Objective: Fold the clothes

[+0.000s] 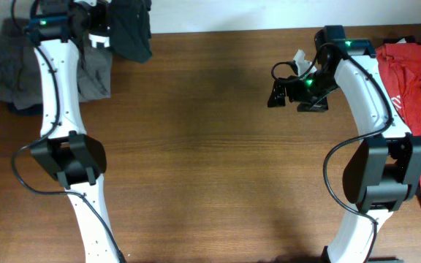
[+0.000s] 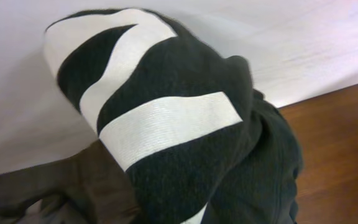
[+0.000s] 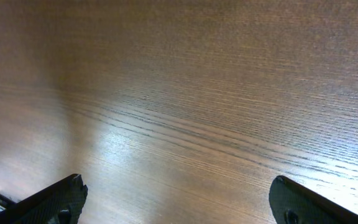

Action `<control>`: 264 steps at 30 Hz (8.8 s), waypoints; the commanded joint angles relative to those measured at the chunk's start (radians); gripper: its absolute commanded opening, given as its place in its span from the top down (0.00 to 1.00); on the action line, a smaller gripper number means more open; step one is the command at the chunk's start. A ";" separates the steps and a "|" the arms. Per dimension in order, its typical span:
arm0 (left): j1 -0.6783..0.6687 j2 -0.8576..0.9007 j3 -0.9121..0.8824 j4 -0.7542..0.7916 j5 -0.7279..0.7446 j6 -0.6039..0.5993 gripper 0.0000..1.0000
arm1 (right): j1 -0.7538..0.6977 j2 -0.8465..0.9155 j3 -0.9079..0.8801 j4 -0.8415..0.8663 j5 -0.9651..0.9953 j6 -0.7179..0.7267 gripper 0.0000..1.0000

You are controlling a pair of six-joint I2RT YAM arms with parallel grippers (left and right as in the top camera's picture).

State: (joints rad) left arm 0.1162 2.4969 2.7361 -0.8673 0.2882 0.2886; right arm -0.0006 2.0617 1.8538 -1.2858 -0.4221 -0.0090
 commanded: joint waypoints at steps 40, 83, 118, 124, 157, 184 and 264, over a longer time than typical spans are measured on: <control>0.229 -0.002 0.030 0.113 -0.252 -0.661 1.00 | -0.006 0.006 -0.005 -0.019 0.012 0.003 0.01; 0.227 0.057 0.028 0.188 -0.427 -1.062 1.00 | -0.006 0.006 -0.005 -0.033 0.012 0.003 0.01; 0.295 0.097 0.029 -0.074 -0.368 -1.096 0.73 | -0.006 0.006 -0.005 -0.046 0.011 0.003 0.01; 0.331 0.055 0.029 -0.150 -0.352 -1.065 0.49 | -0.006 0.006 -0.005 -0.042 0.011 0.003 0.01; 0.216 0.183 0.024 -0.241 -0.330 -0.999 0.28 | -0.005 0.006 -0.005 -0.039 -0.018 0.002 0.01; 0.238 0.157 0.025 -0.292 -0.544 -1.058 0.31 | -0.005 0.006 -0.005 -0.031 -0.018 -0.001 0.01; 0.374 -0.056 -0.271 -0.314 -0.052 -0.959 0.19 | -0.005 0.006 -0.005 -0.017 -0.018 -0.001 0.01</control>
State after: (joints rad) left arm 0.4877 2.4702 2.5233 -1.2106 0.2222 -0.5781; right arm -0.0006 2.0621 1.8538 -1.3045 -0.4313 -0.0044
